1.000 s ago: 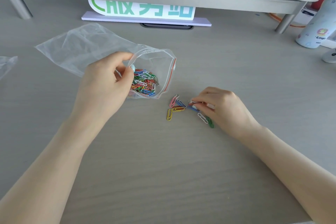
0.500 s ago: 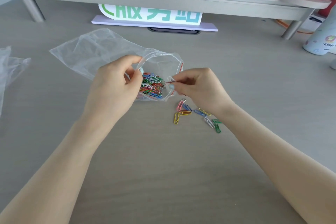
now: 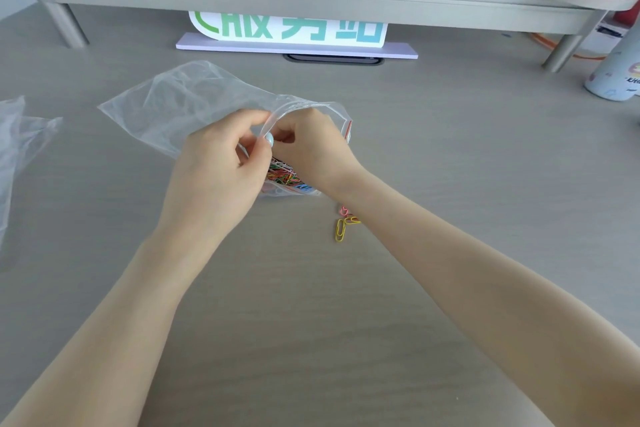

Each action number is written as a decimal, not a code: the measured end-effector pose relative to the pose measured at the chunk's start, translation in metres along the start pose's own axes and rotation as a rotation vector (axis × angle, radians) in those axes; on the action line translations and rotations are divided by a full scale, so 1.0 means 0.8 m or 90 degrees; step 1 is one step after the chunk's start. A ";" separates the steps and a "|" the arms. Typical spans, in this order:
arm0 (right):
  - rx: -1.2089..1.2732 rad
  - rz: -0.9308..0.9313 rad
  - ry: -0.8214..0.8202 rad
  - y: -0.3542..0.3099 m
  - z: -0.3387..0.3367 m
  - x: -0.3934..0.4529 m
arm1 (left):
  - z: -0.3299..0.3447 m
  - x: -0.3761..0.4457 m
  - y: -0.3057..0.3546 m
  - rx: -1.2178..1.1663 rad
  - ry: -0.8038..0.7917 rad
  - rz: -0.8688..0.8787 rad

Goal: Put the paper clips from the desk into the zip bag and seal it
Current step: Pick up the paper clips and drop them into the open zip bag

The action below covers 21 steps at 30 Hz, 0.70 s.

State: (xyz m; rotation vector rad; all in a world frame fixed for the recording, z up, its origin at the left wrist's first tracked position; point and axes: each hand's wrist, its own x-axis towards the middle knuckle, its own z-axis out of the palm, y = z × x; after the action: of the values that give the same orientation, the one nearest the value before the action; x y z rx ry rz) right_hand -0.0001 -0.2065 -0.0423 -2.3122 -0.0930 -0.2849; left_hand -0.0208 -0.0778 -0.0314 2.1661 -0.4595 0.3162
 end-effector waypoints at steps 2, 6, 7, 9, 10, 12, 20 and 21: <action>-0.017 -0.008 -0.003 0.002 0.002 0.000 | 0.000 0.000 -0.001 0.002 0.002 0.002; -0.053 -0.066 0.028 0.009 0.005 0.003 | 0.000 0.000 -0.001 -0.004 0.003 0.006; -0.054 -0.084 0.040 0.010 0.005 0.004 | 0.000 0.000 -0.001 -0.005 0.004 0.006; -0.040 -0.100 0.057 0.013 0.001 0.001 | 0.000 0.001 -0.002 -0.004 0.005 0.005; -0.036 -0.100 0.066 0.017 -0.003 -0.002 | 0.000 0.001 -0.002 -0.003 0.004 0.003; -0.047 -0.083 0.070 0.025 -0.014 -0.012 | 0.000 0.001 -0.002 -0.004 0.004 0.001; -0.073 -0.091 -0.019 0.071 -0.075 -0.085 | 0.000 0.002 -0.004 -0.003 0.012 0.008; -0.080 -0.125 -0.061 0.075 -0.078 -0.092 | 0.000 0.002 -0.004 -0.002 0.013 0.007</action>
State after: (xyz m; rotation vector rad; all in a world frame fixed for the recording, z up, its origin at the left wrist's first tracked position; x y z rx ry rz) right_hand -0.0731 -0.2919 -0.0606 -2.4444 -0.3603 -0.2848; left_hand -0.0184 -0.0762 -0.0330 2.1554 -0.4611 0.3433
